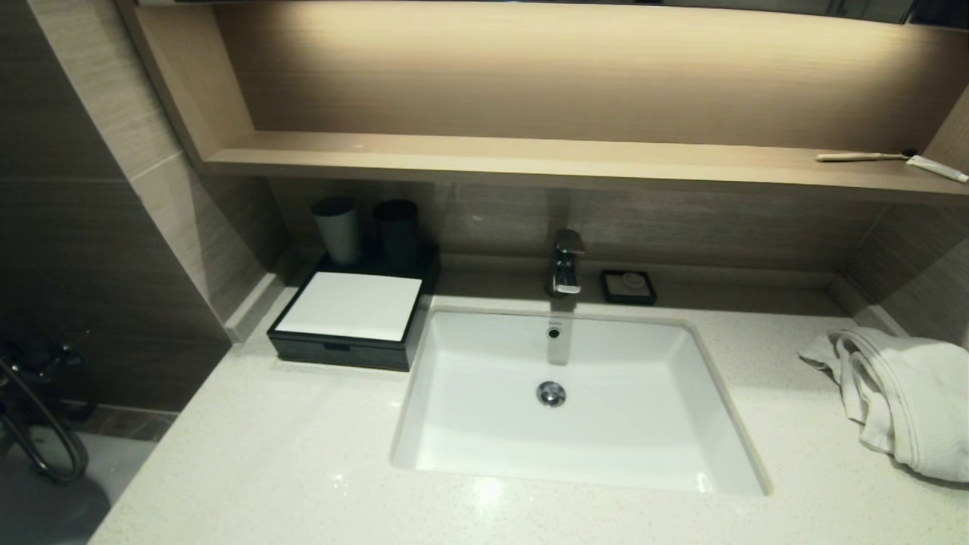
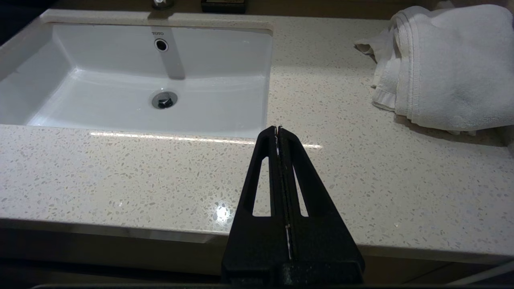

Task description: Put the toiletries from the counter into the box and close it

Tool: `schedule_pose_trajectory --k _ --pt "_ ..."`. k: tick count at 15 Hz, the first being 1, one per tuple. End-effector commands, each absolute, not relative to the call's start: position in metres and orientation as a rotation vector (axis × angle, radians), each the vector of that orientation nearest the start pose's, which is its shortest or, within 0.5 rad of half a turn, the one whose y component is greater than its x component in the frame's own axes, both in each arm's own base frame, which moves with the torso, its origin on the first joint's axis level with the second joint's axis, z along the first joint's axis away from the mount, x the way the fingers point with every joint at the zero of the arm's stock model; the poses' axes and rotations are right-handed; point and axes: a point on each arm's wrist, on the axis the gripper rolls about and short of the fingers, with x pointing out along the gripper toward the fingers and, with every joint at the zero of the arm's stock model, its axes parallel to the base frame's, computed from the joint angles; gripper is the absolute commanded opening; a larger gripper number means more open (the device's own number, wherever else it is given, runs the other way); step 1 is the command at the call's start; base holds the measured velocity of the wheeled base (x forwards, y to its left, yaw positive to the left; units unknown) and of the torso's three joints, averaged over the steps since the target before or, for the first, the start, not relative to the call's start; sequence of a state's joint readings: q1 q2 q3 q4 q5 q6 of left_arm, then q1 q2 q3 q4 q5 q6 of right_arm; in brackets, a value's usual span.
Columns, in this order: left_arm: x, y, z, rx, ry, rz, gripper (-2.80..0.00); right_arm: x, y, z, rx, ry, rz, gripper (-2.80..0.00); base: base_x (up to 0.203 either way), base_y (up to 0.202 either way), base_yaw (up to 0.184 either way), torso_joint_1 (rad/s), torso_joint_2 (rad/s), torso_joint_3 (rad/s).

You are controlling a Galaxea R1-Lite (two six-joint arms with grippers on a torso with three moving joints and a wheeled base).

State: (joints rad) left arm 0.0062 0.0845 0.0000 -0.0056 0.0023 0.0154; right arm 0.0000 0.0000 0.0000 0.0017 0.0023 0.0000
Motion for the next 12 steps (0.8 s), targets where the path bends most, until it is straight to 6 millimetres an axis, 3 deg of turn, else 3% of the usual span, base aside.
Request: schedule_pose_trajectory --k 1,12 --pt "-0.0161 0.0 0.0778 0.015 0.081 0.009 -2.8 -0.0228 0.0001 0.0753 0.0 0.002 0.003 -2.8 0.0 0.0 0.0 0.0 0.0 0.0" --pt "-0.0161 0.0 0.0778 0.015 0.081 0.009 -2.8 -0.0227 0.0001 0.0754 0.003 0.003 0.003 -2.8 0.0 0.0 0.0 0.0 0.0 0.0"
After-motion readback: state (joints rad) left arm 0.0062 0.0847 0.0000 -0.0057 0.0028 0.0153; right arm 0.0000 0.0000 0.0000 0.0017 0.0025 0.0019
